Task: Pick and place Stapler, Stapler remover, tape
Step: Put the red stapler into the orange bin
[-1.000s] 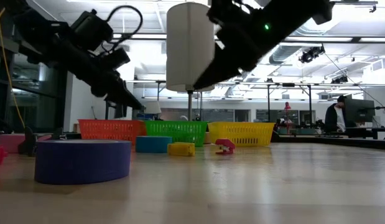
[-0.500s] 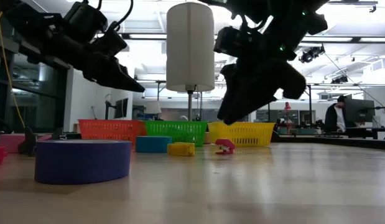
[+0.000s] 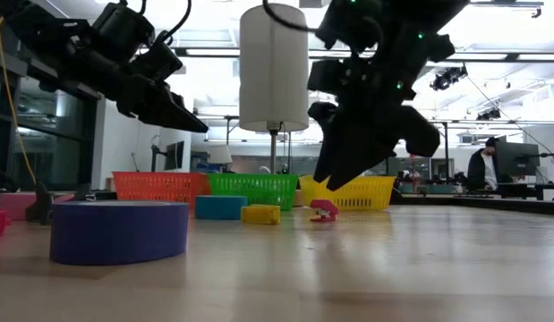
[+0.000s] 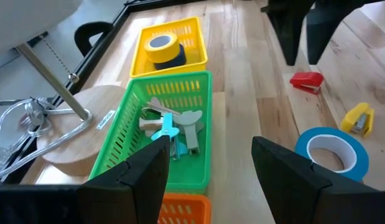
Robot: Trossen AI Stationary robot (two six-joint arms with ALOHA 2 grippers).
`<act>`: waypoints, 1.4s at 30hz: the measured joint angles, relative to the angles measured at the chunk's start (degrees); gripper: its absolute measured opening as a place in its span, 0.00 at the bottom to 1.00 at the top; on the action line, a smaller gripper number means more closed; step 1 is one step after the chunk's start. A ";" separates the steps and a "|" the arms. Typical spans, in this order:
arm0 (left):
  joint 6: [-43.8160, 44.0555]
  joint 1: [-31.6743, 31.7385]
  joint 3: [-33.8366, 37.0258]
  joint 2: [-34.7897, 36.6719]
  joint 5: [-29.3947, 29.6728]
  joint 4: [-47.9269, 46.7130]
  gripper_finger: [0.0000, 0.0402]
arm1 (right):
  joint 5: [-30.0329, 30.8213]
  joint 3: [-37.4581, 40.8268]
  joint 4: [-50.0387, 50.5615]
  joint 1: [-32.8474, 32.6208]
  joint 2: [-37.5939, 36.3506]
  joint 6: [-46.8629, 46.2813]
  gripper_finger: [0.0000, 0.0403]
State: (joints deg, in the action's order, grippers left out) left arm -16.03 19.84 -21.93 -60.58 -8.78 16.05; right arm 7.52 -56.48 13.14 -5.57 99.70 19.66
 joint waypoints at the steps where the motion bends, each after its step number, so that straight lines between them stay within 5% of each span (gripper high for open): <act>1: 0.01 0.00 0.02 0.00 0.00 0.02 0.55 | -0.04 0.04 0.06 0.21 0.23 0.31 0.38; 18: 0.04 0.00 0.04 -0.02 0.31 -1.03 0.55 | -2.63 0.02 -0.19 0.84 3.72 4.94 0.50; 31: 0.46 0.00 0.04 -0.04 0.37 -1.27 0.55 | -4.96 -0.20 -1.99 0.82 6.61 3.58 0.41; 42: 0.79 0.00 0.04 -0.04 0.42 -1.26 0.55 | -6.46 -0.14 -0.76 0.40 6.61 -2.49 0.16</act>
State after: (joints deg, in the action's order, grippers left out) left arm -15.24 19.84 -21.89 -60.62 -8.36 14.79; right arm 1.06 -56.62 12.38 -5.17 106.30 17.17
